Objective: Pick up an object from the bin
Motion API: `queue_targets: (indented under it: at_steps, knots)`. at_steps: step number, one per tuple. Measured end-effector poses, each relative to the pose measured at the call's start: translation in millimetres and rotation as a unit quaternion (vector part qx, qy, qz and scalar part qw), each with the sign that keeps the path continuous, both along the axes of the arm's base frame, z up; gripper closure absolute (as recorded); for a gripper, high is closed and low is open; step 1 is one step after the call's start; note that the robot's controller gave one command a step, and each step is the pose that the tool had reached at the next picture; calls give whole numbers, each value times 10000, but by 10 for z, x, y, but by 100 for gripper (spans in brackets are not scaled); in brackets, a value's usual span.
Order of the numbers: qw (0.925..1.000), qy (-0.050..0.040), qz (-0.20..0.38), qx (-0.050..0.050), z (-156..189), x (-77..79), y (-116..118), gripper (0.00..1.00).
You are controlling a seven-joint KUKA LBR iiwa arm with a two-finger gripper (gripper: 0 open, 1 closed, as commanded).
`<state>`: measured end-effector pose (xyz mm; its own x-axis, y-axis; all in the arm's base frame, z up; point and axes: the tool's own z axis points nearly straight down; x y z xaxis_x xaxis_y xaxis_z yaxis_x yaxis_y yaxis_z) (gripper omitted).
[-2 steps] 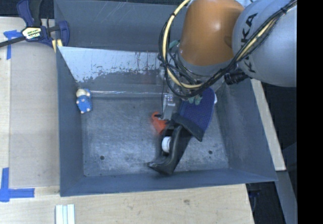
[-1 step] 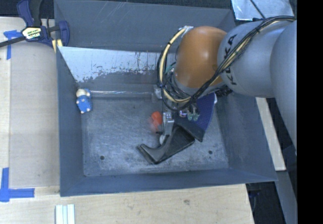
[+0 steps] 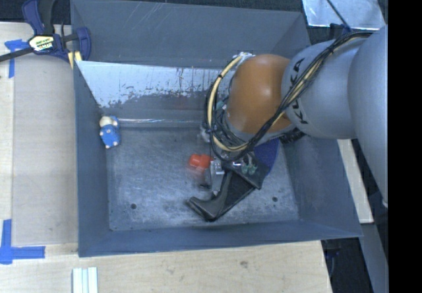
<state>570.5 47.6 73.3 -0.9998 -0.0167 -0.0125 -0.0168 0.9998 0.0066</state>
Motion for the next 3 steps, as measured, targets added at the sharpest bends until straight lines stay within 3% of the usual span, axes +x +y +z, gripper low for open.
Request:
queue_targets:
  at_steps: [1, 2, 3]
  knots:
    - [10000, 15, -5, -26, -11, -4, -32, 100]
    - [10000, 7, -10, -28, 1208, -271, 1, 100]
    - [9957, -4, 925, -41, 2386, -257, -10, 100]
